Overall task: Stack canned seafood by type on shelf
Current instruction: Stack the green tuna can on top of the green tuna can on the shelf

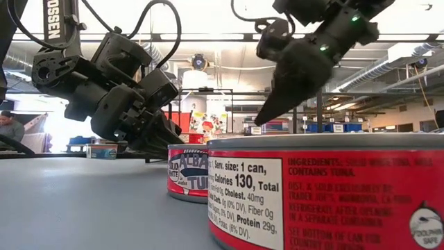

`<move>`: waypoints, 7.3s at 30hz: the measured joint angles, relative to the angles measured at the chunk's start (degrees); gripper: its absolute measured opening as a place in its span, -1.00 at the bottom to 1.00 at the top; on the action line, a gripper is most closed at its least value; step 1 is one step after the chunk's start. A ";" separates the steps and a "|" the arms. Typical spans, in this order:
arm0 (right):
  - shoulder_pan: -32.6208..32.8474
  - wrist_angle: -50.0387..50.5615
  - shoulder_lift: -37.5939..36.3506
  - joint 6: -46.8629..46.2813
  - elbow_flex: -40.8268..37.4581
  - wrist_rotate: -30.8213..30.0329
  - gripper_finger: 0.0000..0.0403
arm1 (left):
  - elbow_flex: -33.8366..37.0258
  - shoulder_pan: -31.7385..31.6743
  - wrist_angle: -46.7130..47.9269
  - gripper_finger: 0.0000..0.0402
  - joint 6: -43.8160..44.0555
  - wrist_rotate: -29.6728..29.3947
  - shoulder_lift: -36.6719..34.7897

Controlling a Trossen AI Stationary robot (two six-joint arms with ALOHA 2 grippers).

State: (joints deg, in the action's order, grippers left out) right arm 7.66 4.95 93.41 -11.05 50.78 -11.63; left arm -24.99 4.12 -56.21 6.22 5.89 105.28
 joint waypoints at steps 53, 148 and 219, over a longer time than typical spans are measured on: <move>0.31 12.93 7.21 3.03 14.07 6.93 -1.00 | 0.00 0.00 -4.83 -0.97 0.46 0.36 0.02; -4.16 34.75 9.04 -17.92 27.80 5.44 0.52 | 1.86 0.04 1.97 -0.97 1.55 1.64 -16.00; -21.24 10.33 12.92 57.11 28.72 -23.02 -0.28 | 1.86 0.15 -1.09 -0.97 0.04 -1.14 -16.00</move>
State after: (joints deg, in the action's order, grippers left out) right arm -13.58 15.28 106.33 46.05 79.50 -34.65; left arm -23.14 4.27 -57.29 6.26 4.75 89.27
